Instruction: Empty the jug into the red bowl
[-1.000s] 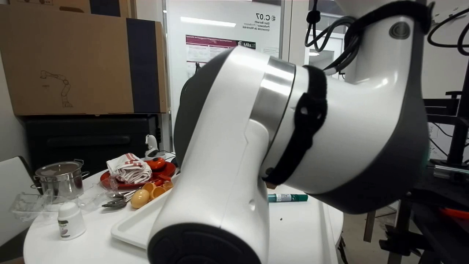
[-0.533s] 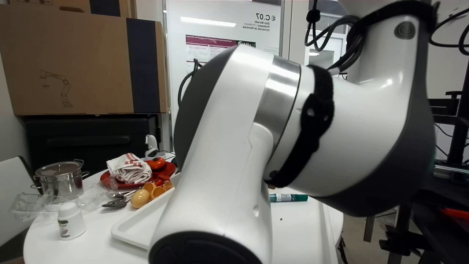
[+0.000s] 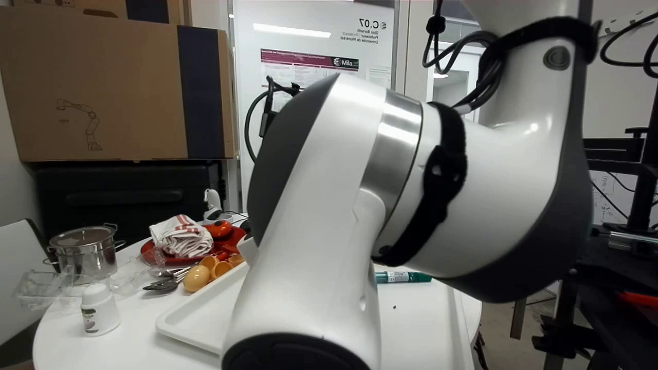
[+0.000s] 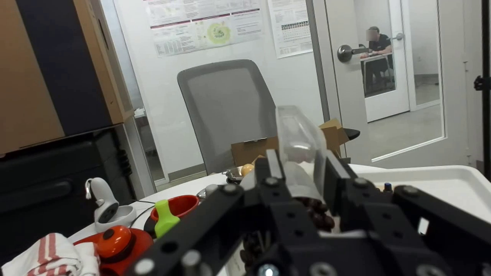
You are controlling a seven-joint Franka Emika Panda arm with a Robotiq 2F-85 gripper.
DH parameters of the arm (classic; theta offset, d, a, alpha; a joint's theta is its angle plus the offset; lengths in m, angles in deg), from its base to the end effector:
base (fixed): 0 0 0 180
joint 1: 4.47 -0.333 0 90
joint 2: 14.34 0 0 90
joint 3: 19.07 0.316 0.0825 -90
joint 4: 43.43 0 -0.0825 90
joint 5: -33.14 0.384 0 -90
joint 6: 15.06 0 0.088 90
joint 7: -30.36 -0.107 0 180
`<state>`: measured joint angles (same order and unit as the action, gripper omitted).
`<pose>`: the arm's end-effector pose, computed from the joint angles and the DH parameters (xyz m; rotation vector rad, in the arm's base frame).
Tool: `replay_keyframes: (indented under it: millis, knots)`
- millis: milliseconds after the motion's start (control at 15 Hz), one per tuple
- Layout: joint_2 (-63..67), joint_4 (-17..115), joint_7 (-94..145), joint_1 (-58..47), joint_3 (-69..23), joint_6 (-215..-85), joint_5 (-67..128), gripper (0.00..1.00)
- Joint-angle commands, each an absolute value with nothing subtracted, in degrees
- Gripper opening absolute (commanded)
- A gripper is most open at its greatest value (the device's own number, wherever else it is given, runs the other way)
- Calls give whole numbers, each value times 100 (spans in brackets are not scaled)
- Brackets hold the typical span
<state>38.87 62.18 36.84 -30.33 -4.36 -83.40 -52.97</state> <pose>0.4802 0.2360 0.0720 0.9689 1.1330 -0.7432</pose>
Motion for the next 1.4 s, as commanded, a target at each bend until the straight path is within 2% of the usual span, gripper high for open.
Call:
replay_keyframes:
  millis: [0, 1333]
  knots:
    - [3967, 6202, 3653, -3062, -454, -8120, -5480, 7]
    - [4131, 6170, 3535, -3057, -460, -7899, -5520, 7]
